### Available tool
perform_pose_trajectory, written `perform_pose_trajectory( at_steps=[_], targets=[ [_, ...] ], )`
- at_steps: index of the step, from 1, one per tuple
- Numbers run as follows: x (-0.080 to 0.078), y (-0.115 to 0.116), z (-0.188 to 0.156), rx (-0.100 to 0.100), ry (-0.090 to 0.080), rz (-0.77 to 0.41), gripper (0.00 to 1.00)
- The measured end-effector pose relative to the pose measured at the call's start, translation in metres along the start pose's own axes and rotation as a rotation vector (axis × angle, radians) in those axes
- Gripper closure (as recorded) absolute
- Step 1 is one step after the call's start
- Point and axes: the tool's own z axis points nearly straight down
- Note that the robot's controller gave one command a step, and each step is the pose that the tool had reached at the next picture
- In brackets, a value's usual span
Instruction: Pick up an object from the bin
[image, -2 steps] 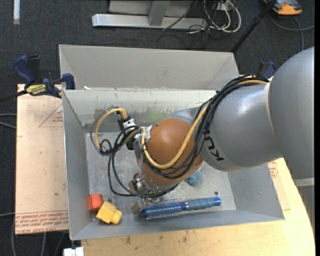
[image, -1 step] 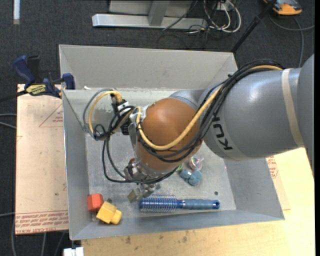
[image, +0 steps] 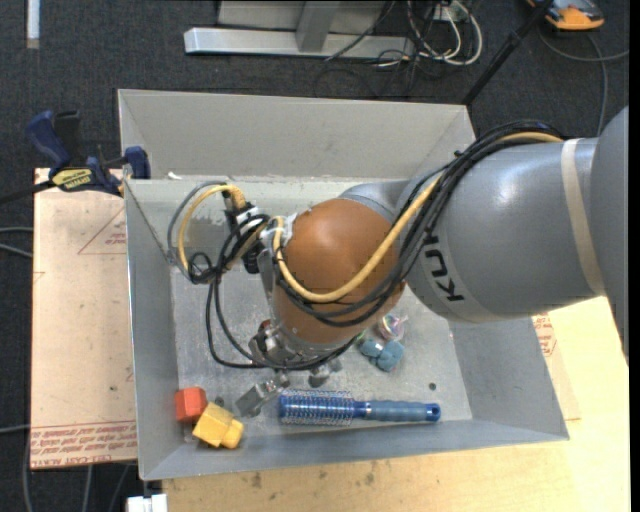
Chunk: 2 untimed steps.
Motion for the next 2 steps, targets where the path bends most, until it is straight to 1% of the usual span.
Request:
perform_pose_trajectory(
  at_steps=[1, 2],
  targets=[
    [0.058, 0.031, 0.031, -0.004, 0.002, -0.232, 0.00],
    [0.063, 0.036, 0.045, 0.005, 0.001, -0.049, 0.00]
  ],
)
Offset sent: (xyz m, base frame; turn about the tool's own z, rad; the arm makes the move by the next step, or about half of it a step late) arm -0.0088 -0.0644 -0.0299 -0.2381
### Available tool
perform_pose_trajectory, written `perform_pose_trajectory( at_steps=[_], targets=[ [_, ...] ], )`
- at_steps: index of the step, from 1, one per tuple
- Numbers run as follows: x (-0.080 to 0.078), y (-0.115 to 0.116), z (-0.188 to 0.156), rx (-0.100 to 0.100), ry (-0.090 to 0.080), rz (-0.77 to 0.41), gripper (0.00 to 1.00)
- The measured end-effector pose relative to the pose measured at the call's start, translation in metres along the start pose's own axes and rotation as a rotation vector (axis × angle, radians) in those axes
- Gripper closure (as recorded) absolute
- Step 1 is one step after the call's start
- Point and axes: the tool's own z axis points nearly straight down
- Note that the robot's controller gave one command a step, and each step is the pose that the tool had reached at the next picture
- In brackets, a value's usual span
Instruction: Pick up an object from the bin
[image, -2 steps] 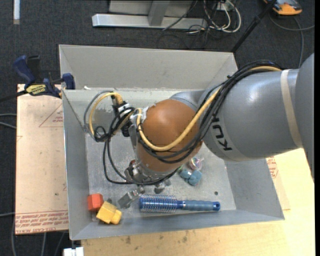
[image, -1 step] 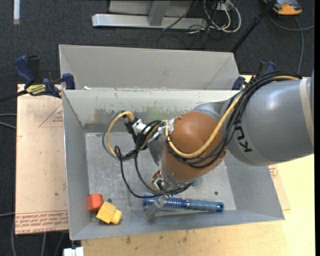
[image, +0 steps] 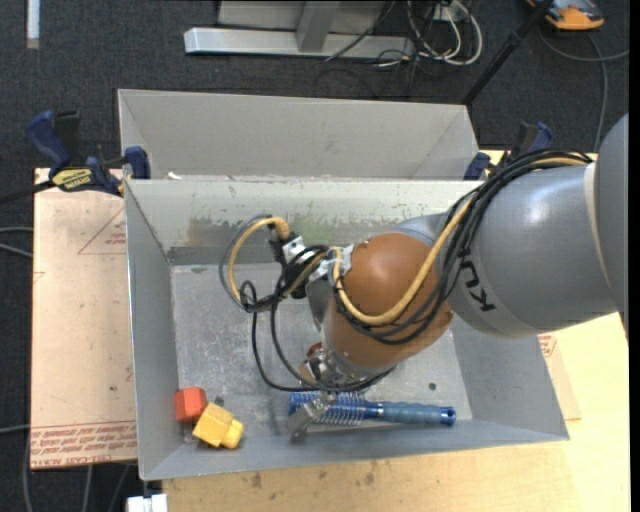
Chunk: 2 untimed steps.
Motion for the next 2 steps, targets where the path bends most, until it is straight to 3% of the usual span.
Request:
perform_pose_trajectory(
  at_steps=[1, 2],
  targets=[
    [0.0001, -0.0005, -0.0002, 0.002, 0.001, -0.004, 1.00],
    [-0.0005, 0.0006, 0.0007, -0.002, 0.000, -0.001, 0.00]
  ],
)
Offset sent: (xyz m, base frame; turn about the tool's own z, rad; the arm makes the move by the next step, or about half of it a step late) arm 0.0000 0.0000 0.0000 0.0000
